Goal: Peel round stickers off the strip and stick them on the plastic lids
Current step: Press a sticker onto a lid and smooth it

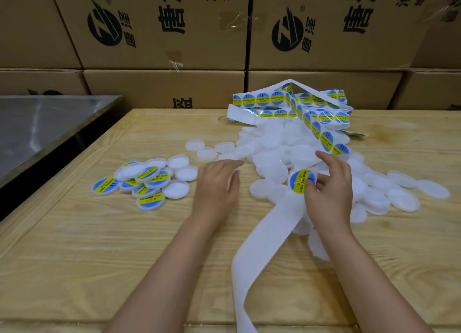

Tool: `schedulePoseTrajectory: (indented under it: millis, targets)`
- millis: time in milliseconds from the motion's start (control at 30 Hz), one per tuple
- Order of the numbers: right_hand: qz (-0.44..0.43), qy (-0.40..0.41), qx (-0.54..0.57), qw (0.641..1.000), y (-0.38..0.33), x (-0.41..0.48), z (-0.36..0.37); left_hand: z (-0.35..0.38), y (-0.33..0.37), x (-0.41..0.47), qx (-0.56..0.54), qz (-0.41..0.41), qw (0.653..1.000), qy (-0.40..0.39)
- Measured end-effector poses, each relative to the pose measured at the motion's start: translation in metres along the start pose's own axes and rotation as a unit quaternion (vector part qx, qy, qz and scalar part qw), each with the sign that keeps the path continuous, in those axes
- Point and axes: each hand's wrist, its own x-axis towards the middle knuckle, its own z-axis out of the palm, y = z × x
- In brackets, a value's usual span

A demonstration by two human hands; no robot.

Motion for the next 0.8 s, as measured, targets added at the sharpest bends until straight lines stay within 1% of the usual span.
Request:
schedulePoseTrajectory:
  millis: [67, 167, 267, 367, 533, 667, 800]
  targets:
    - [-0.005, -0.029, 0.011, 1.000, -0.001, -0.002, 0.002, 0.008, 0.017, -0.002, -0.061, 0.001, 0.997, -0.040]
    - [-0.024, -0.075, 0.021, 0.997, -0.003, -0.007, 0.006, 0.016, 0.033, -0.006, -0.140, -0.036, 0.983, -0.111]
    - [-0.047, -0.131, 0.038, 0.990, -0.007, -0.012, 0.008, 0.018, 0.038, -0.007, -0.185, -0.063, 0.970, -0.143]
    - [-0.055, -0.152, 0.067, 0.985, -0.010, -0.016, 0.011, 0.016, 0.038, -0.005, -0.204, -0.079, 0.967, -0.126]
    - [-0.013, -0.141, 0.135, 0.981, -0.013, -0.017, 0.012, 0.015, 0.040, -0.005, -0.232, -0.144, 0.958, -0.086]
    - [0.004, -0.147, 0.151, 0.977, -0.016, -0.017, 0.011, 0.016, 0.036, -0.004, -0.284, -0.215, 0.930, -0.092]
    - [0.019, -0.134, 0.155, 0.979, -0.019, -0.018, 0.010, 0.017, 0.034, -0.004, -0.325, -0.248, 0.908, -0.090]
